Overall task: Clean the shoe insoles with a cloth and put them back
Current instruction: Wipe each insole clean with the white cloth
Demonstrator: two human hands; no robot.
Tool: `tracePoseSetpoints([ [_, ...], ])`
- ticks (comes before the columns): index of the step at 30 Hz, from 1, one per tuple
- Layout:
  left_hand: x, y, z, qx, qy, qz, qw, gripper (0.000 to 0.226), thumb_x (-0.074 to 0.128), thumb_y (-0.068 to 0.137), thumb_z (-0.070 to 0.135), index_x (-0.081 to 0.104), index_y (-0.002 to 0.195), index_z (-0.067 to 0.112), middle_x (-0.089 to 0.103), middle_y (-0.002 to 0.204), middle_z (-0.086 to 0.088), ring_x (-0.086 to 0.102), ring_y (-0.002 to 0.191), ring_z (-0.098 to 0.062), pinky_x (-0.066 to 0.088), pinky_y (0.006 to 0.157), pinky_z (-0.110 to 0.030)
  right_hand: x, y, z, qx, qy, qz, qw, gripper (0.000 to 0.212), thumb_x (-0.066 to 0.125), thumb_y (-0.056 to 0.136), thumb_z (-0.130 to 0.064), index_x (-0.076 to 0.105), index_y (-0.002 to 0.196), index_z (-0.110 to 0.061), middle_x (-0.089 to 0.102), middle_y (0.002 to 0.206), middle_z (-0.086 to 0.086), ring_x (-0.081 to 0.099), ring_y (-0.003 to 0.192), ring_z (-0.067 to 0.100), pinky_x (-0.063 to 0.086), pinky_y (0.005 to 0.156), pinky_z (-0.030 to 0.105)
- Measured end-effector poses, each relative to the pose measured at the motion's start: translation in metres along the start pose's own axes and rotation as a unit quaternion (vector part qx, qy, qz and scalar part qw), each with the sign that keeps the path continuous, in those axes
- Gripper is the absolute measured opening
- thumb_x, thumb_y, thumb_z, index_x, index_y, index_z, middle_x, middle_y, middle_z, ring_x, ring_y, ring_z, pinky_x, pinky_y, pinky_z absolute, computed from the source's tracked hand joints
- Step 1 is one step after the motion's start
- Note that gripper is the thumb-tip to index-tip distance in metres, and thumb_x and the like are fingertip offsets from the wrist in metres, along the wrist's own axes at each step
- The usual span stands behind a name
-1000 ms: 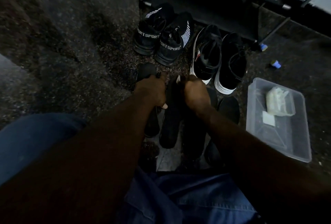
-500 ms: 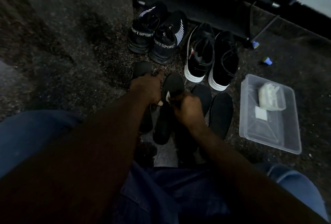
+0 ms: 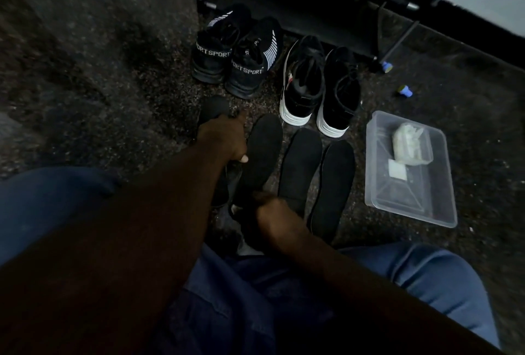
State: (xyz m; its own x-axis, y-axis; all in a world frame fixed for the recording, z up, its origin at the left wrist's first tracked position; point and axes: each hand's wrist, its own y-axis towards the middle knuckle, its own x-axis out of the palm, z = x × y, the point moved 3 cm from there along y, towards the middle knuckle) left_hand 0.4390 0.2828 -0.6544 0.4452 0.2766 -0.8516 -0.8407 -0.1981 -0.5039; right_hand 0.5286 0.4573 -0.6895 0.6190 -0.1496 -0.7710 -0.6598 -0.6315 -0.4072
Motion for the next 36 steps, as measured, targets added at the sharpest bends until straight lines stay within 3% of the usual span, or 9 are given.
tracePoseSetpoints([
  [5,-0.001,-0.004,0.0,0.011,-0.01,0.005,1.0,0.126,0.087,0.075,0.05,0.0,0.164,0.032,0.04,0.157,-0.022,0.049,0.136,-0.045,0.047,0.105,-0.053,0.012,-0.022,0.015,-0.09,-0.045,-0.053,0.994,0.033,0.059,0.1,-0.027,0.072,0.121,-0.005,0.069,0.124,0.017,0.067,0.111,0.033,0.054,0.096,0.038],
  [7,0.0,-0.007,0.001,0.026,-0.004,0.022,0.999,0.122,0.087,0.075,0.049,0.004,0.164,0.031,0.046,0.152,-0.022,0.053,0.133,-0.044,0.048,0.104,-0.051,-0.006,-0.029,0.016,-0.086,0.047,0.002,0.995,0.026,0.066,0.093,-0.029,0.078,0.112,-0.016,0.075,0.117,0.005,0.071,0.104,0.02,0.054,0.094,0.027],
  [10,0.0,-0.012,0.006,0.047,-0.001,0.052,0.998,0.113,0.084,0.076,0.044,0.012,0.162,0.032,0.055,0.145,-0.02,0.059,0.126,-0.043,0.051,0.103,-0.05,-0.038,-0.034,0.026,-0.014,0.218,0.146,0.965,0.019,0.07,0.088,-0.018,0.083,0.1,-0.02,0.078,0.096,-0.006,0.069,0.084,0.004,0.053,0.083,0.021],
  [14,-0.005,-0.019,0.014,0.069,-0.012,0.056,0.996,0.111,0.085,0.076,0.039,0.016,0.162,0.031,0.054,0.145,-0.018,0.058,0.126,-0.041,0.051,0.103,-0.048,-0.053,-0.035,0.051,0.1,0.295,0.2,0.929,0.023,0.075,0.088,-0.009,0.083,0.092,-0.03,0.079,0.094,-0.015,0.072,0.088,-0.001,0.059,0.094,0.032],
  [19,-0.017,-0.023,0.014,0.09,-0.029,0.079,0.992,0.076,0.084,0.078,0.036,0.053,0.147,0.027,0.059,0.142,-0.018,0.06,0.125,-0.038,0.052,0.104,-0.045,-0.057,-0.032,0.064,0.147,0.337,0.259,0.893,0.025,0.077,0.088,-0.009,0.082,0.087,-0.033,0.079,0.092,-0.015,0.071,0.085,-0.004,0.056,0.089,0.023],
  [21,-0.019,-0.023,0.012,0.109,-0.014,0.077,0.991,0.068,0.083,0.082,0.034,0.058,0.145,0.026,0.059,0.142,-0.018,0.059,0.127,-0.035,0.051,0.103,-0.04,-0.06,-0.025,0.061,0.14,0.3,0.261,0.907,0.017,0.077,0.089,-0.011,0.084,0.095,-0.025,0.08,0.097,-0.011,0.071,0.087,-0.004,0.056,0.093,0.023],
  [25,-0.011,-0.02,0.017,0.158,0.031,0.01,0.987,0.092,0.081,0.086,0.038,0.029,0.162,0.035,0.045,0.152,-0.022,0.047,0.138,-0.033,0.041,0.105,-0.03,-0.074,-0.001,0.052,0.084,0.169,0.258,0.948,0.013,0.074,0.092,-0.02,0.083,0.102,-0.022,0.08,0.103,-0.004,0.072,0.093,0.003,0.054,0.092,0.021],
  [31,-0.003,-0.013,0.024,0.157,0.086,-0.01,0.984,0.095,0.076,0.088,0.048,0.019,0.163,0.041,0.046,0.153,-0.018,0.042,0.141,-0.033,0.042,0.107,-0.036,-0.095,0.044,0.041,0.097,-0.061,0.188,0.976,0.033,0.057,0.103,-0.037,0.078,0.108,-0.012,0.075,0.108,0.018,0.069,0.102,0.041,0.052,0.088,0.039],
  [36,0.001,-0.009,0.024,0.142,0.094,-0.003,0.985,0.094,0.076,0.088,0.05,0.017,0.161,0.048,0.041,0.158,-0.015,0.042,0.143,-0.031,0.041,0.111,-0.039,-0.086,0.032,0.017,0.132,-0.124,0.111,0.977,0.035,0.056,0.103,-0.031,0.07,0.113,-0.001,0.07,0.115,0.024,0.065,0.107,0.044,0.05,0.088,0.042],
])
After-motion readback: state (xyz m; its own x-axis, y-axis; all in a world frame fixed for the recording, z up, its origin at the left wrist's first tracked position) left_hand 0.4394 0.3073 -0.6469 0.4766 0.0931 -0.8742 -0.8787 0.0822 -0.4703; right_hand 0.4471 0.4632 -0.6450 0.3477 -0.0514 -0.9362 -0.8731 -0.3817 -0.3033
